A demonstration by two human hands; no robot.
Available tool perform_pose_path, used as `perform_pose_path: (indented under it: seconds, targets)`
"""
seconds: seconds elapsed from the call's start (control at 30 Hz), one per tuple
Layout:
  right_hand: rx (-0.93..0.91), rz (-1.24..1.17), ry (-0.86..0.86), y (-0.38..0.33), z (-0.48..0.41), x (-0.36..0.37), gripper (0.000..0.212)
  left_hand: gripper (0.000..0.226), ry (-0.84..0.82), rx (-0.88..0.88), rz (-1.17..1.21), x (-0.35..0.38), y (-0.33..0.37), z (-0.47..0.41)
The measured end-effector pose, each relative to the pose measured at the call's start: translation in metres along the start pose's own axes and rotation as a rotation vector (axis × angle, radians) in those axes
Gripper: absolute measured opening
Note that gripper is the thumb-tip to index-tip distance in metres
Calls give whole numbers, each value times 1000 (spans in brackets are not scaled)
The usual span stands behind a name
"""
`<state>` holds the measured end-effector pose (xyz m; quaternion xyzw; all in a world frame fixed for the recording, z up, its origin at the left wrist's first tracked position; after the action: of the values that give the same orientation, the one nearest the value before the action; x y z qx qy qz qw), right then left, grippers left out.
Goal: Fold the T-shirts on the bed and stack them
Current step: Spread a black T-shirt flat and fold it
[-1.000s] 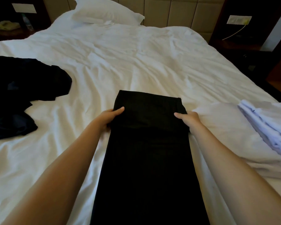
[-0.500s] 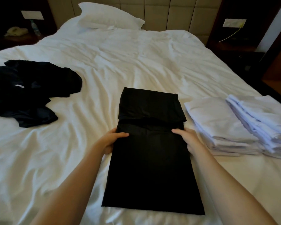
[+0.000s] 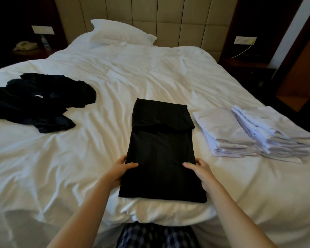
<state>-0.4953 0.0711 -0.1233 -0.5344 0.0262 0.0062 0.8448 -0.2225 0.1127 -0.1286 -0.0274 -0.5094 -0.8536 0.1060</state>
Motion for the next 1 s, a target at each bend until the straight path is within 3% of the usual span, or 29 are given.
perform_pose_path:
  seconds: [0.1, 0.27, 0.4, 0.5, 0.6, 0.7, 0.8, 0.87, 0.93, 1.0]
  targets:
    - [-32, 16, -36, 7, 15, -5, 49, 59, 16, 66, -54, -1, -7, 14]
    - [-160, 40, -168, 8, 38, -15, 49, 57, -93, 97, -50, -13, -18, 39]
    - [-329, 334, -253, 1, 47, -18, 72, 63, -91, 294, -503, -19, 0, 53]
    - [-546, 801, -274, 0, 51, -13, 78, 80, -75, 521, -927, -15, 11, 54]
    - [-855, 1245, -144, 0, 56, -11, 78, 60, 2, 706, -1256, -9, 12, 54]
    - [-1212, 1352, 31, -11, 71, -14, 71, 61, 136, 995, -1436, -5, 16, 61]
    - [-1460, 1446, -92, -7, 87, -1, 52, 61, 261, 1097, -1488, -5, 17, 65]
    - [-1425, 1378, -120, -5, 88, 4, 48, 61, 251, 1086, -1471, -6, 17, 63]
    - [-1184, 1095, -46, -14, 75, -3, 38, 64, 195, 968, -1363, -9, 19, 57]
    - [-868, 859, -102, -20, 63, -7, 32, 67, 133, 838, -1200, -12, 23, 50]
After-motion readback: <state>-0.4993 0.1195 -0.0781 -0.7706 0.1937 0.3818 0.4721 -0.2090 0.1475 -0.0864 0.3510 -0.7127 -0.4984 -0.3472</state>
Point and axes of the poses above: each hand's wrist, its own z-axis away from the middle knuckle, its own x-axis out of the palm, y = z × x, the point moved 7 cm from there along -z, towards the middle knuckle, and after that the axes turned 1 degree about -z, right-handed, at the moved point
